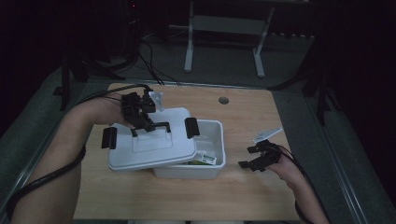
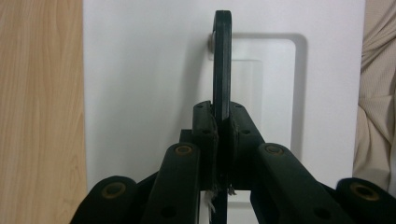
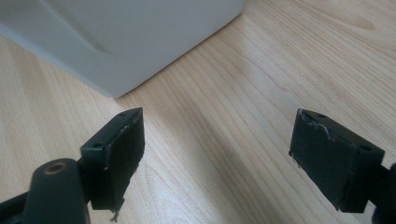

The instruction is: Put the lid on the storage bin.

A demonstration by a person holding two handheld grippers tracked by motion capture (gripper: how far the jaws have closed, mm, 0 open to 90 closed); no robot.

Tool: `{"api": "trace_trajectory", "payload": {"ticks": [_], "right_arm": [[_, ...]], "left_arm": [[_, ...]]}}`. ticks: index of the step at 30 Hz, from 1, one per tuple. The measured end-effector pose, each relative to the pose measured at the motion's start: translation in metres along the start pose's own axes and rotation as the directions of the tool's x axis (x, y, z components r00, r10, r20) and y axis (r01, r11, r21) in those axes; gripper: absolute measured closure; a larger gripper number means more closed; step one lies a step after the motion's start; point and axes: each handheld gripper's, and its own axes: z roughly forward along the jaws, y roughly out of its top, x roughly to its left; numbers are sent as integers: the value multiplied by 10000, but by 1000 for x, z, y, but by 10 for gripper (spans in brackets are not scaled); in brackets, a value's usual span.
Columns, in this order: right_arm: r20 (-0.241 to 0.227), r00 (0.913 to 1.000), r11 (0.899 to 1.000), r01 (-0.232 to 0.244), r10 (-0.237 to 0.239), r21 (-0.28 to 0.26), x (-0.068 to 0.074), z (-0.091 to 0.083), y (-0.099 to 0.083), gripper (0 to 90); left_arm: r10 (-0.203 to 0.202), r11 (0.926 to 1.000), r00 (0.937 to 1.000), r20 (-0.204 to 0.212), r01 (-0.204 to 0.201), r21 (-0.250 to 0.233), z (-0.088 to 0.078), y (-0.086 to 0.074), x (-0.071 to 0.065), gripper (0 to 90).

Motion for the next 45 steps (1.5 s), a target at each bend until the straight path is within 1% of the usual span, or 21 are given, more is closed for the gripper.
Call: {"api": "trace_trajectory", "payload": {"ticks": [4,6,7,8,12,16,19,20,23,25,29,31,35,40,41,45], "right_arm": [[-4,10000,10000,52,-52,-36,0,1,1,176],[-15,10000,10000,66,-67,-30,0,1,1,176],[-17,10000,10000,82,-82,-36,0,2,2,176],[-21,10000,9999,97,-97,-44,0,2,2,176],[-78,9999,10000,70,-70,-66,0,3,1,176],[-74,10000,10000,58,-58,-45,0,4,-1,176],[-101,9999,10000,14,-15,-94,-1,2,-3,176],[-84,10000,10000,-11,10,-83,-1,2,-3,176],[-99,9999,9999,-18,17,-118,-2,1,-5,176],[-111,9999,9999,-38,37,-138,-2,1,-6,177],[-118,9999,9999,-84,82,-148,-3,0,-8,176],[-105,9999,9998,-106,104,-145,-4,0,-9,176],[-121,9999,9998,-66,64,-170,-3,-1,-8,177],[-188,9998,9997,-82,77,-226,-3,0,-7,177],[-186,9998,9997,-82,78,-220,-3,0,-7,177],[-223,9997,9997,-63,58,-239,-3,1,-7,177]], "left_arm": [[297,9995,9996,37,-297,-60,6,12,-1,839],[384,9992,9993,43,-383,-80,8,18,0,839],[384,9992,9993,43,-383,-80,8,18,0,839],[461,9989,9988,135,-460,-92,11,23,1,839],[638,9979,9976,255,-636,-85,18,34,0,839],[864,9962,9958,296,-859,-157,25,45,2,839],[950,9953,9949,348,-943,-204,30,52,3,839],[1009,9948,9942,374,-1004,-144,32,54,3,839],[1121,9936,9934,240,-1118,-160,36,61,5,839],[1137,9934,9932,262,-1132,-203,39,64,6,839],[1378,9902,9897,387,-1367,-284,45,73,6,839],[1488,9886,9877,476,-1475,-293,48,77,6,839],[1550,9877,9869,446,-1538,-294,54,82,7,839],[1669,9859,9844,561,-1660,-194,62,87,9,839],[1621,9867,9850,588,-1609,-240,64,87,10,839],[1621,9868,9852,565,-1621,-43,70,89,11,839]]}}
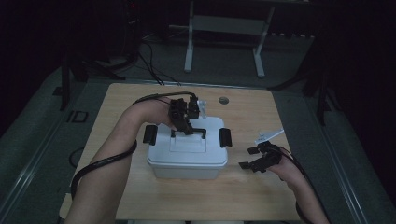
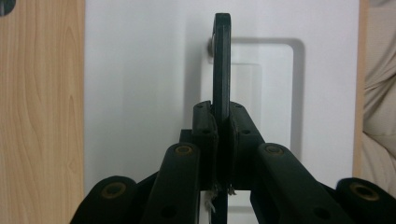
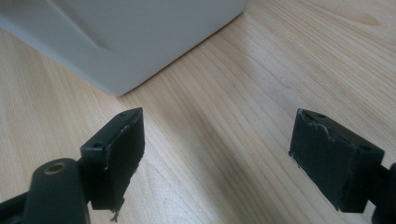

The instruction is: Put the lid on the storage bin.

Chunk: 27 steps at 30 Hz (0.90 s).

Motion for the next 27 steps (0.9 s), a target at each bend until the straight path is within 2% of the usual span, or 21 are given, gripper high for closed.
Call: {"api": "trace_trajectory", "payload": {"ticks": [6,21,23,27], "right_arm": [[-15,10000,10000,-11,11,12,-1,1,-1,177],[-93,10000,10000,29,-29,4,2,6,3,178],[-139,9999,10000,45,-45,-27,2,6,3,177],[-129,9999,10000,36,-37,-47,2,6,4,178]], "left_arm": [[-95,10000,9999,94,95,-13,7,-3,2,839],[-226,9994,9997,127,230,-261,8,-7,2,837],[-227,9992,9997,73,229,-313,8,-8,2,836],[-142,9995,9993,-358,132,-289,9,-8,1,820]]}}
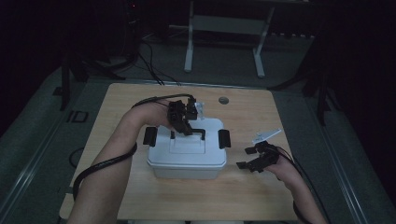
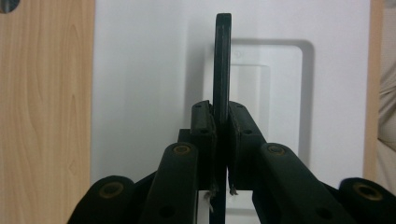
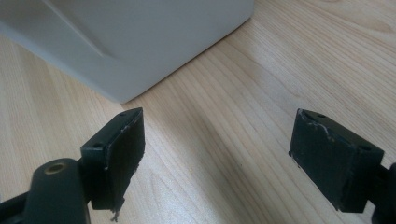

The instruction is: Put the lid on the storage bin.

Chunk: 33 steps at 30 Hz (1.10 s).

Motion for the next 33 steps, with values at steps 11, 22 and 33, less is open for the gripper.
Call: {"api": "trace_trajectory", "payload": {"ticks": [11,22,33], "right_arm": [[-14,10000,10000,8,-8,-19,1,0,1,179],[37,10000,10000,48,-48,-61,2,-2,2,179],[142,9999,9999,44,-42,-98,1,-6,3,179]], "left_arm": [[-880,9961,9936,-712,880,-18,3,-7,4,443],[-1976,9752,9798,-318,1931,-1079,-2,-26,4,160],[-2346,9674,9698,-665,2262,-1135,-1,-51,-1,152]]}}
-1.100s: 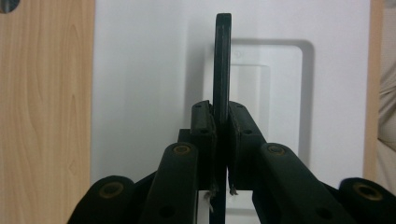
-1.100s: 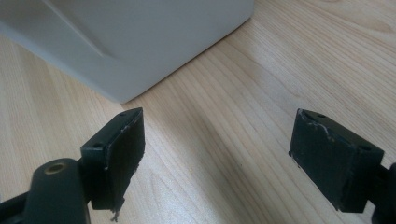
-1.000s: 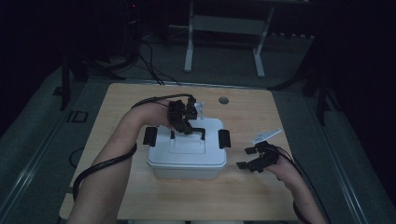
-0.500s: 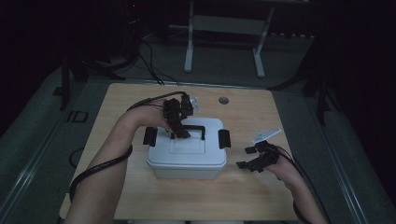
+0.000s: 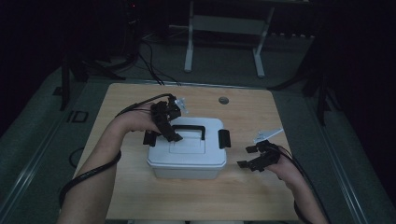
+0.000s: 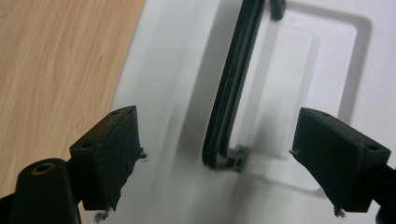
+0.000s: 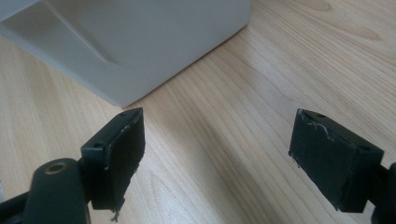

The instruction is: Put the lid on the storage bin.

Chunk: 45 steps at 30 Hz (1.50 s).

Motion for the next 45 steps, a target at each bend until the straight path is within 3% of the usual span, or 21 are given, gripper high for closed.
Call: {"api": "trace_trajectory", "payload": {"ticks": [7,21,30,36,45], "right_arm": [[39,9999,10000,-95,96,-20,-2,0,-2,179],[186,9995,9996,-255,257,-107,-5,-7,-8,179],[289,9988,9988,-397,405,-283,-7,-12,-11,179],[317,9985,9986,-435,445,-313,-8,-12,-12,179],[384,9978,9979,-531,545,-366,-9,-12,-16,179]], "left_arm": [[-118,9996,9999,-87,116,-253,-7,-13,-1,152],[-725,9951,9972,-166,712,-681,-28,-46,-2,152],[-1184,9888,9926,-274,1153,-946,-32,-85,-4,152],[-1497,9855,9884,-251,1471,-846,-33,-112,-4,152],[-1797,9753,9829,-407,1726,-1382,-45,-147,-13,152]]}}
